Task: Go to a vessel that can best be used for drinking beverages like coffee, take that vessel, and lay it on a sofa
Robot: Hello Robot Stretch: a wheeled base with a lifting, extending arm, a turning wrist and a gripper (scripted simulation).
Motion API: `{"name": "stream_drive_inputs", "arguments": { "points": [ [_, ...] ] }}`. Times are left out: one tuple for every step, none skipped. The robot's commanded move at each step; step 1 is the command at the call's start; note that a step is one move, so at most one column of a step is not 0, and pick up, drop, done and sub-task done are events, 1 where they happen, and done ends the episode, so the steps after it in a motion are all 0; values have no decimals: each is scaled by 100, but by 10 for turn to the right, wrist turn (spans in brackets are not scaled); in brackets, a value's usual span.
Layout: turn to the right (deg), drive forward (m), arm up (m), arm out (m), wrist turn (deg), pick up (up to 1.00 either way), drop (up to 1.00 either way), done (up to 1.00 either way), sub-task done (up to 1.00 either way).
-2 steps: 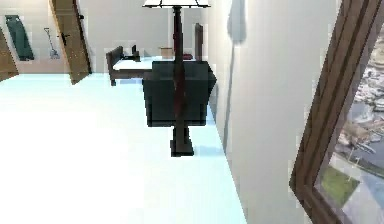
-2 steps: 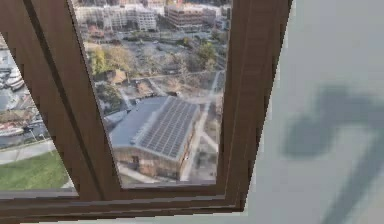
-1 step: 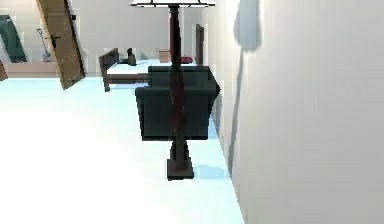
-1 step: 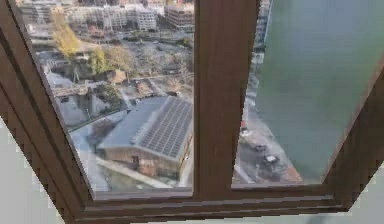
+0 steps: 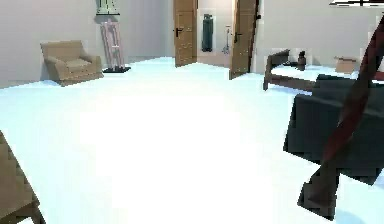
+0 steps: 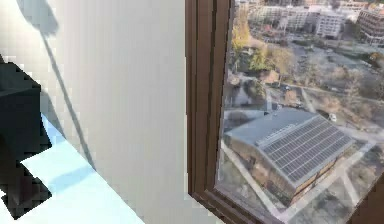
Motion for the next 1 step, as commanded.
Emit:
{"name": "stream_drive_inputs", "arguments": {
  "points": [
    [-360, 0, 0, 0, 0, 0, 0, 0, 0]
  ]
}}
